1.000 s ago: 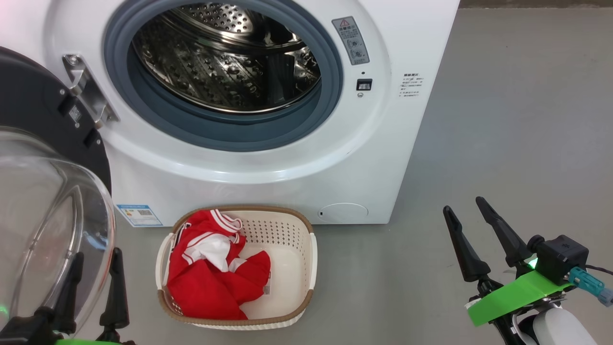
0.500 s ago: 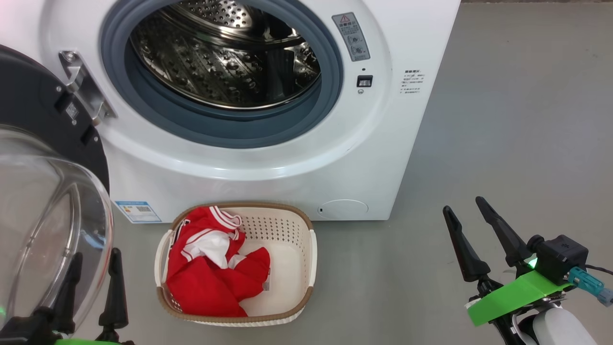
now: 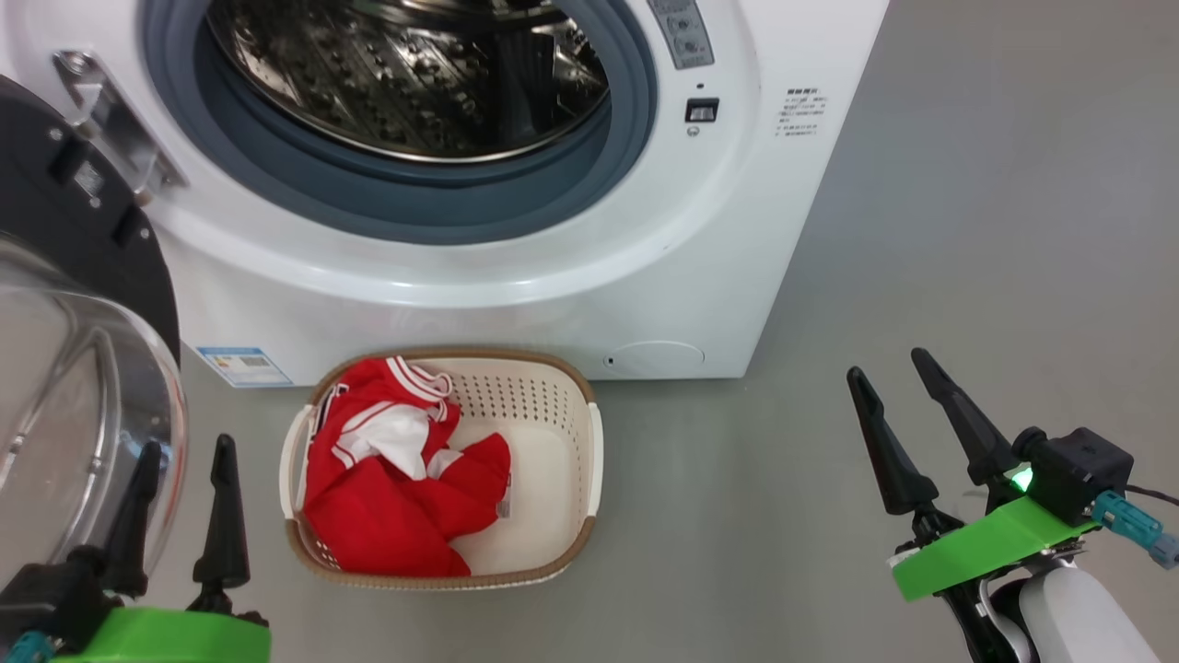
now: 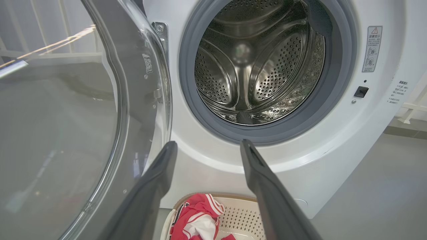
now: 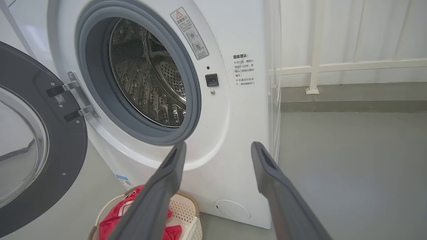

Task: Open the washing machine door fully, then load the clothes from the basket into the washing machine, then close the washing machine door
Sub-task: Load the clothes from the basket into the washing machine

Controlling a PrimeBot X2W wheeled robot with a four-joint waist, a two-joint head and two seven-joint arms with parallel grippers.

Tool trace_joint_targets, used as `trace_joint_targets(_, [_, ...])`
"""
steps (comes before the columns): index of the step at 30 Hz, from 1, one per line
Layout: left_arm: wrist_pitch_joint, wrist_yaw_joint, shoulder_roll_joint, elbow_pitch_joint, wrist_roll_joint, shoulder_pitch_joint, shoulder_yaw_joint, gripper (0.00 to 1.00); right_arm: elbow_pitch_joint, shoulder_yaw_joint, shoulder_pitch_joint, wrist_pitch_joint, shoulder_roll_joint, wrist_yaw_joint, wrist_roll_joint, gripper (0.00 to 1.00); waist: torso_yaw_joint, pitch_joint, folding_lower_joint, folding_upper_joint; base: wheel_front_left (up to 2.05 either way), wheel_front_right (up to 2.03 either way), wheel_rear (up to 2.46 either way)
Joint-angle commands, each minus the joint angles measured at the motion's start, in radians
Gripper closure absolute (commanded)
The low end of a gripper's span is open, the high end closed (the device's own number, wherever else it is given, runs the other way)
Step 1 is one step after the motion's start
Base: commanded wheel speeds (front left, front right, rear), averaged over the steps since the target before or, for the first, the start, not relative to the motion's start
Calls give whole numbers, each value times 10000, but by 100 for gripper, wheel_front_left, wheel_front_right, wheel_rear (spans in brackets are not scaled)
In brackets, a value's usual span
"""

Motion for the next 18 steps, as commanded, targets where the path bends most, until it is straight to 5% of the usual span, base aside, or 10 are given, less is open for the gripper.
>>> trace_joint_targets(1, [-122,-31,275,-107,-2,-434,304,0,-278,155,-254,-120,-39,16,-143,0,-66,304,0,0,0,0,0])
trace_joint_targets(18, [-122,-31,638,1934,-407,-2516,-205,0,-458,204,-1134,-120,234,16,-455,0,-463,2436,0,0,0,0,0])
